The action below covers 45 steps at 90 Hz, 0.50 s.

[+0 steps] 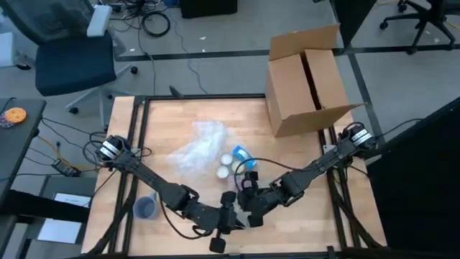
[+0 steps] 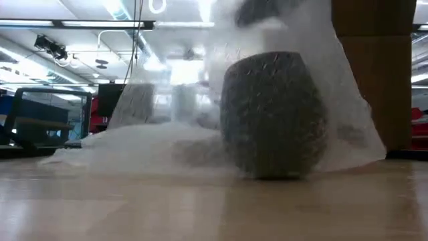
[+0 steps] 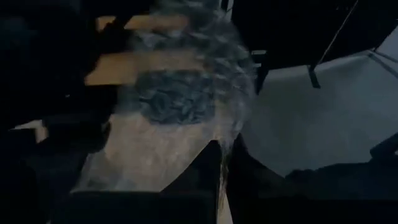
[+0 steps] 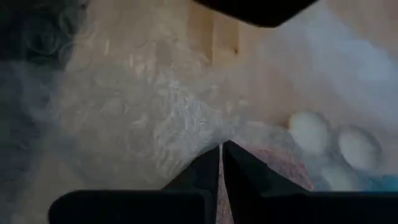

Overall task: Wrap mug
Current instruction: Wrap the black mug with the transparent bubble wrap

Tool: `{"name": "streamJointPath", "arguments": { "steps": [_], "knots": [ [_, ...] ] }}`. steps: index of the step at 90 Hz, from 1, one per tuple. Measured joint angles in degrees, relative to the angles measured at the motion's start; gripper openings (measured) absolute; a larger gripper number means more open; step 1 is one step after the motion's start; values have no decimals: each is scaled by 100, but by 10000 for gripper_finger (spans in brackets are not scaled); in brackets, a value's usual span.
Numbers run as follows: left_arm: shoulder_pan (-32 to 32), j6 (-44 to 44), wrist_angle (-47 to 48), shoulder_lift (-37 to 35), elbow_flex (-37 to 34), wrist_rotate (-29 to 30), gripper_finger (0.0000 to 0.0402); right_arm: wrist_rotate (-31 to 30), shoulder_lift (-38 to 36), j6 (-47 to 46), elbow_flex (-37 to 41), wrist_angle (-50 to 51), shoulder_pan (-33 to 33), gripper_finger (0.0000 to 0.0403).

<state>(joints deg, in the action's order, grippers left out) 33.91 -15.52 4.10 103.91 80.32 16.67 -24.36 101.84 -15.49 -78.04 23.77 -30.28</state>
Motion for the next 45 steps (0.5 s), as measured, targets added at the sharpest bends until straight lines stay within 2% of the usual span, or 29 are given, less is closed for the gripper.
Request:
{"name": "streamJointPath", "arguments": {
  "steps": [8, 22, 45],
  "knots": [
    [51, -151, -5, -24, -134, 92, 0, 15, 0, 22, 205, -589, -12, 0],
    [138, -153, -271, -26, -193, 149, 0, 6, 0, 26, 315, -854, -81, 0],
    [145, -196, -308, -37, -193, 150, 0, -991, -358, 200, 321, -709, -411, 0]
  ]
}}
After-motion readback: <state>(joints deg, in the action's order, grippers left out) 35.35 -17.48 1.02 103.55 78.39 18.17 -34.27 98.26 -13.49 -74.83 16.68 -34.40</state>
